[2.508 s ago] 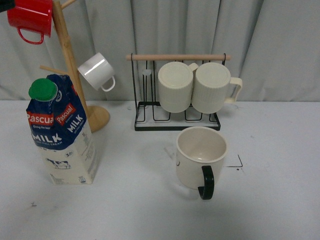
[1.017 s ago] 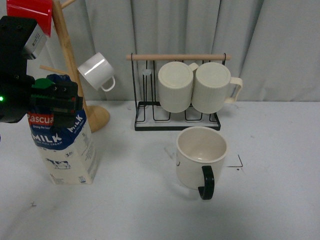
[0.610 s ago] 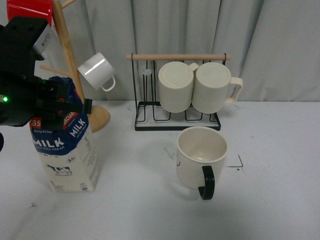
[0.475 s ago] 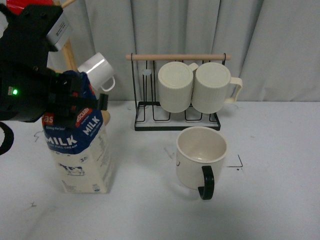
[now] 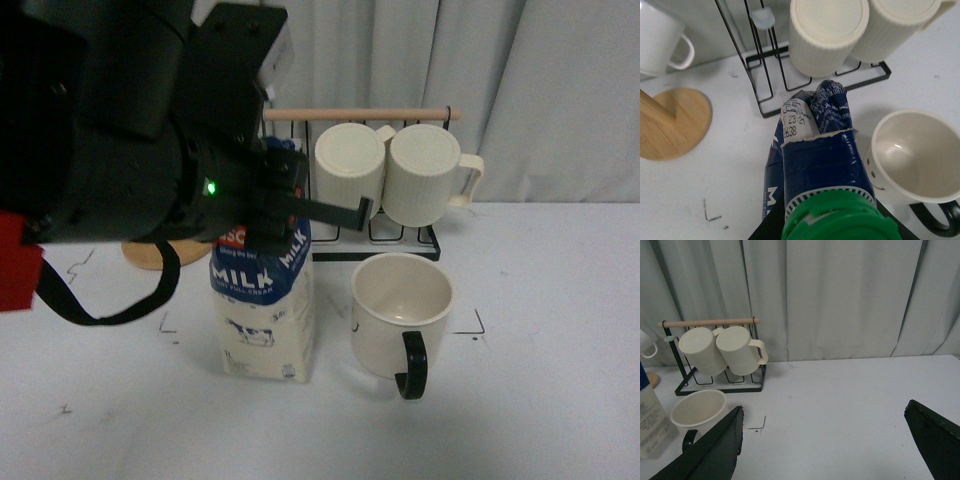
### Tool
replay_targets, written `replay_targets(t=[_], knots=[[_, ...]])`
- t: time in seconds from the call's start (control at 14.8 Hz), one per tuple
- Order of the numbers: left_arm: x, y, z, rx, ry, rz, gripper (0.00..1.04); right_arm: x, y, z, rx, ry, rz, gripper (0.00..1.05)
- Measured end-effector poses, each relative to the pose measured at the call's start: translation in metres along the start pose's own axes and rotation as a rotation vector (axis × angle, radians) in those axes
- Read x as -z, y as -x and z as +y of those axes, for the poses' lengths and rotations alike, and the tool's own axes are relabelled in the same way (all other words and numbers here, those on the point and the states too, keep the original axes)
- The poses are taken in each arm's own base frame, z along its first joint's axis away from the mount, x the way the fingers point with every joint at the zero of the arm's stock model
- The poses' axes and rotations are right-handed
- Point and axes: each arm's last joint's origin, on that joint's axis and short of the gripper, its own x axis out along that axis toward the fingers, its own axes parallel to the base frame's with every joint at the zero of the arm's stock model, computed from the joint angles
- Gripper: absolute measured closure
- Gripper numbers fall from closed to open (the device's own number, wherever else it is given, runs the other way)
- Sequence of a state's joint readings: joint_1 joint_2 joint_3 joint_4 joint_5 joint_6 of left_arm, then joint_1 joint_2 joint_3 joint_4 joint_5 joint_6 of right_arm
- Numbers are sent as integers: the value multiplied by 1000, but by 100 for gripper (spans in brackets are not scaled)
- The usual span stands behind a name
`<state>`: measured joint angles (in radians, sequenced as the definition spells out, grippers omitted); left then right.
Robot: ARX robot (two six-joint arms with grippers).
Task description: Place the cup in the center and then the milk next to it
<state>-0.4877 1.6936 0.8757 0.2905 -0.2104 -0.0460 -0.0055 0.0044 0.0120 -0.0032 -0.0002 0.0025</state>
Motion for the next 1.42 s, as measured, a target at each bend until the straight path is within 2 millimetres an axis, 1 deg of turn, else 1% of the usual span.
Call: replay_targets(t=[0.07,0.14,0.41,0.68,0.81,0.88,1.08,1.22,1.36,1.42], knots=[[5,-5,-2,-6,3,19,85,0,0,0,0,0,0,6],[7,-7,-4,-12,12,14,85,0,0,0,0,0,0,6],[-2,-15,-7,-42,36,-44,85,0,0,0,0,0,0,6],[5,-23,-16,-38,22,-30,85,0,0,0,0,0,0,6],[5,-25,-19,-42,23,-47,86,0,0,0,0,0,0,6],[5,-25,-19,-42,23,-48,78,0,0,0,0,0,0,6],[-7,-20,-15,-33,59,-82,44,0,0,0,0,0,0,6],[-13,-7,-4,-33,93,-112,20,0,0,0,0,0,0,6],[-14,-1,0,-32,108,-122,15,0,0,0,0,0,0,6],[-16,5,5,-28,123,-145,9,0,0,0,0,0,0,6]])
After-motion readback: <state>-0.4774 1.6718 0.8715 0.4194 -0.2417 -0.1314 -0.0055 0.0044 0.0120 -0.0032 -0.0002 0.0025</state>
